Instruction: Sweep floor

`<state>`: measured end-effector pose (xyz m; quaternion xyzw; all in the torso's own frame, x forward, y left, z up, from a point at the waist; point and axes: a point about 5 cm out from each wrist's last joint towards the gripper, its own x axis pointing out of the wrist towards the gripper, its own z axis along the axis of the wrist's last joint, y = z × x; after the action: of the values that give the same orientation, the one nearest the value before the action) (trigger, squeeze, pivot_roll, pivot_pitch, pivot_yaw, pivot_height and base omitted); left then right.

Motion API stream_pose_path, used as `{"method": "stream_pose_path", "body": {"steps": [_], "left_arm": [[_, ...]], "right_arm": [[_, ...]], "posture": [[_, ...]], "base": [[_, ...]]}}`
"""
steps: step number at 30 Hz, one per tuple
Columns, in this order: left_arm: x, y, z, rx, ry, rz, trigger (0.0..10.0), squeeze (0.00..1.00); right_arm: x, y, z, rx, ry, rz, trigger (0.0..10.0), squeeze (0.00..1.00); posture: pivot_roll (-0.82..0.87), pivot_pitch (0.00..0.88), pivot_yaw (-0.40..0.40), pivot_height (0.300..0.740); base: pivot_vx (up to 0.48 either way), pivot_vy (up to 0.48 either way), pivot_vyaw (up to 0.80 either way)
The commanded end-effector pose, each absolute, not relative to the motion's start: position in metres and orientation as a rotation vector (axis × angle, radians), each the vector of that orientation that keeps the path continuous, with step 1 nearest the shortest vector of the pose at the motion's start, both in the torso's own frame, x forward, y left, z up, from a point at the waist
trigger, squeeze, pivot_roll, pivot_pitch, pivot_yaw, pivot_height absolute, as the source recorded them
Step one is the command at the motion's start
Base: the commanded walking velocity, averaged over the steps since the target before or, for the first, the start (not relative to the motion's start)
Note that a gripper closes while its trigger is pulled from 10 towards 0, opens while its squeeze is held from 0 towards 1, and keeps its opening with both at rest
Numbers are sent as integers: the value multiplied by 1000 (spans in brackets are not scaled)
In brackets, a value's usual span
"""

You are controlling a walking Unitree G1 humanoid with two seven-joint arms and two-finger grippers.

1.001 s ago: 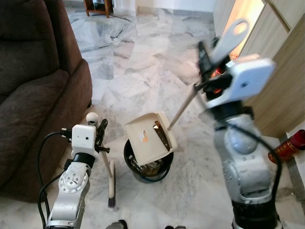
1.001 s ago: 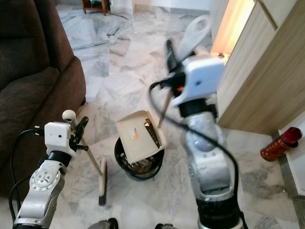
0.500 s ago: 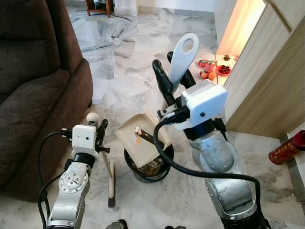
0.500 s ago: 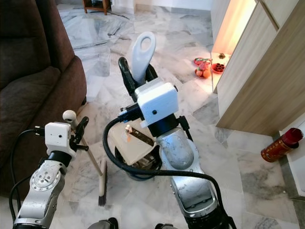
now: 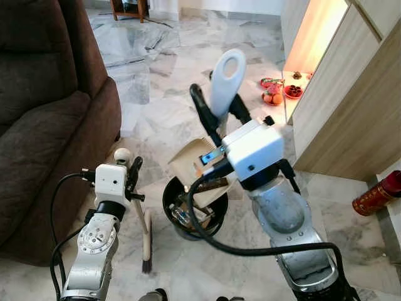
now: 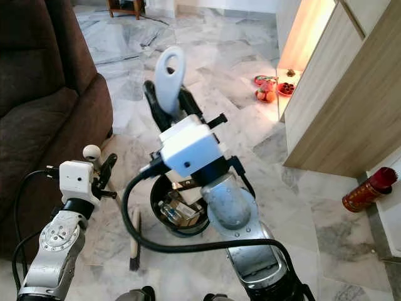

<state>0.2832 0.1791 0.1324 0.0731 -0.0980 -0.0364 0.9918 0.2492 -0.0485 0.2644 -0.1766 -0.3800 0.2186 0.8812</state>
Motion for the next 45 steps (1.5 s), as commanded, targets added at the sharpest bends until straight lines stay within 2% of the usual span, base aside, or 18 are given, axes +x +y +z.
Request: {"method": "stream_pose_path", "body": {"steps": [1, 12, 21, 28, 32, 39, 45], "left_arm": [[280, 179, 135, 170, -222, -83, 10000, 0], [281, 178, 135, 169, -222, -85, 10000, 0], [280, 178, 135, 169, -223, -83, 10000, 0], [281, 178, 135, 170, -225, -83, 10000, 0], [281, 178, 135, 170, -225, -82, 10000, 0], [281, 179, 135, 170, -223, -84, 10000, 0], [281, 179, 135, 172, -224, -84, 10000, 0]], "right_arm": [[238, -46, 276, -377, -894, 468, 10000, 0], [237, -45, 275, -408, -907, 466, 10000, 0], [243, -53, 284, -415, -940, 372, 10000, 0], [257, -78, 295, -478, -959, 158, 10000, 0], [264, -88, 292, -515, -937, 113, 10000, 0], [284, -126, 266, -496, -764, -42, 10000, 0], [293, -144, 237, -449, -637, -101, 10000, 0]], "posture": [[124, 184, -24, 740], [122, 184, -25, 740], [120, 182, -25, 740], [122, 178, -25, 740], [122, 176, -24, 740], [118, 170, -23, 740], [120, 167, -23, 740]], "base": [[0, 0, 0], [0, 0, 0], [0, 0, 0], [0, 0, 0], [0, 0, 0], [0, 0, 0], [0, 0, 0]]}}
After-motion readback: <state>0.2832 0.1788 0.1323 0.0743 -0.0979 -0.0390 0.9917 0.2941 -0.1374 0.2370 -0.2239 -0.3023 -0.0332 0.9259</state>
